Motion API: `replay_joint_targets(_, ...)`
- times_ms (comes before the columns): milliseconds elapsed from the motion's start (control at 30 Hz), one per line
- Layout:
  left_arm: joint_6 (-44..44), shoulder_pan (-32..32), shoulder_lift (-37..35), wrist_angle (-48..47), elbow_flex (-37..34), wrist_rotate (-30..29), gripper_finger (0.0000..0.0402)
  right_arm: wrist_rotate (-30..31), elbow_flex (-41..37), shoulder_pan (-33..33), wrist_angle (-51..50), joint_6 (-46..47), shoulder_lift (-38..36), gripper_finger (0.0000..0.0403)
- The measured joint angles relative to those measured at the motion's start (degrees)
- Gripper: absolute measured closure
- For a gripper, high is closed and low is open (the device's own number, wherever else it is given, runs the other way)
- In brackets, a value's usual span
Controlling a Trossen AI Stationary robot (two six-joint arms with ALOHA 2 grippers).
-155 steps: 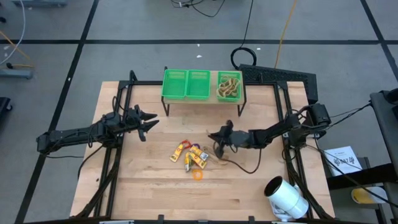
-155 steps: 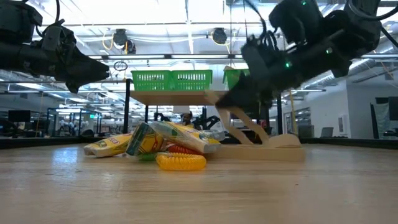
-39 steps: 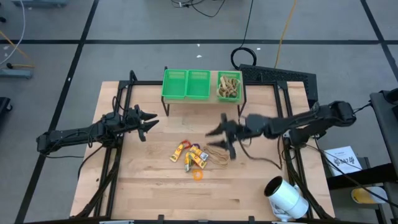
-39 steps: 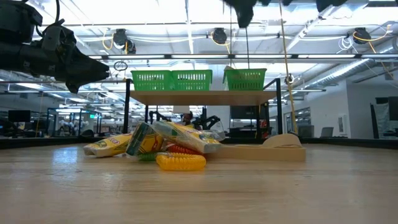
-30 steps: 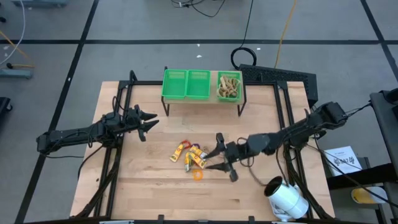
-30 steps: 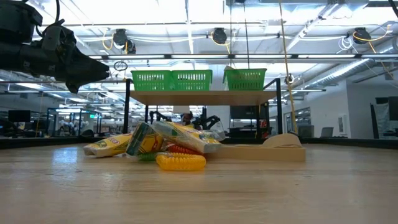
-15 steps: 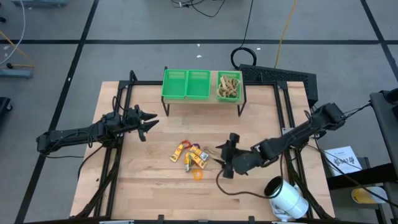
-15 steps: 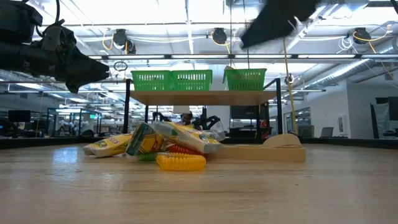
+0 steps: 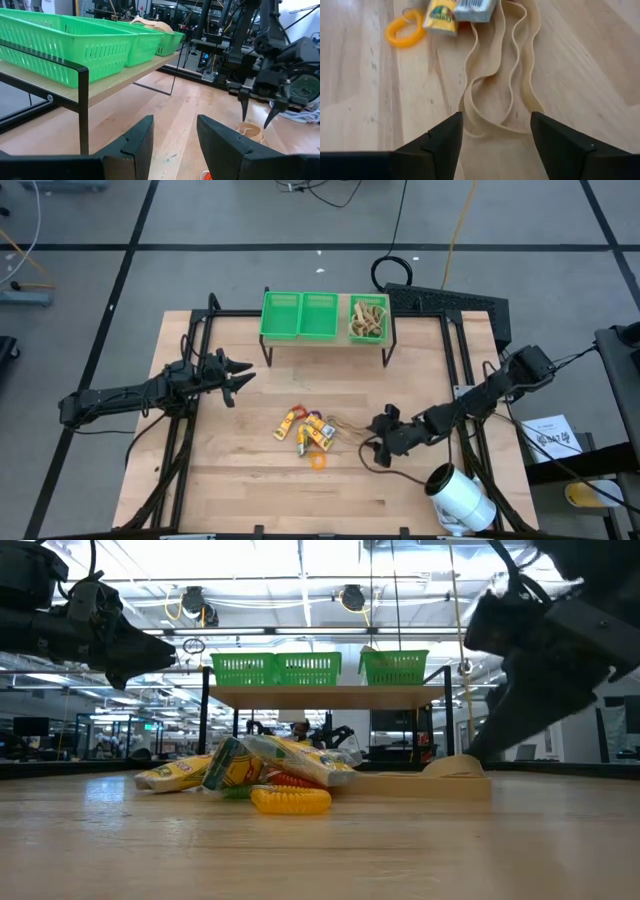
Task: Pick & Place Office Desk Supplies
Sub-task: Put the brown rubber band into the right green bin on the shelf
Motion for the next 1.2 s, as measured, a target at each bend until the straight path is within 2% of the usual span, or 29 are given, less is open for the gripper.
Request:
replay_joint_targets(100, 0.0, 0.0, 0.0, 0.0, 0.0, 0.0, 0.0243, 0.2, -2.7, 0.0, 5.8, 1.4, 0.6, 0.0183)
replay_joint_targets(367, 0.0, 0.0, 0.0, 0.0, 0.0, 0.0, 0.0243, 3.0, -3.6, -0.8, 3.9, 1.2, 1.9, 0.0184)
replay_joint_targets(600, 0.0, 0.0, 0.0, 0.0, 0.0, 0.0, 0.0243, 2.7, -3.5, -1.6, 4.1, 0.8, 2.4, 0.0192)
replay_joint_targets(700, 0.0, 0.0, 0.0, 0.0, 0.0, 0.0, 0.0243, 1.1, -3.5, -1.6, 4.2, -0.6, 2.4, 0.0216)
replay_joint_targets(867, 0.0, 0.0, 0.0, 0.0, 0.0, 0.0, 0.0243, -1.6, -3.5, -1.6, 4.2, -1.8, 2.4, 0.0278)
replay_joint_targets(1067, 0.0, 0.0, 0.0, 0.0, 0.0, 0.0, 0.0243, -3.1, -3.5, -1.6, 4.2, -2.2, 2.4, 0.035)
replay_joint_targets(1200, 0.0, 0.0, 0.0, 0.0, 0.0, 0.0, 0.0243, -4.0, -3.5, -1.6, 4.3, -3.4, 2.1, 0.0384)
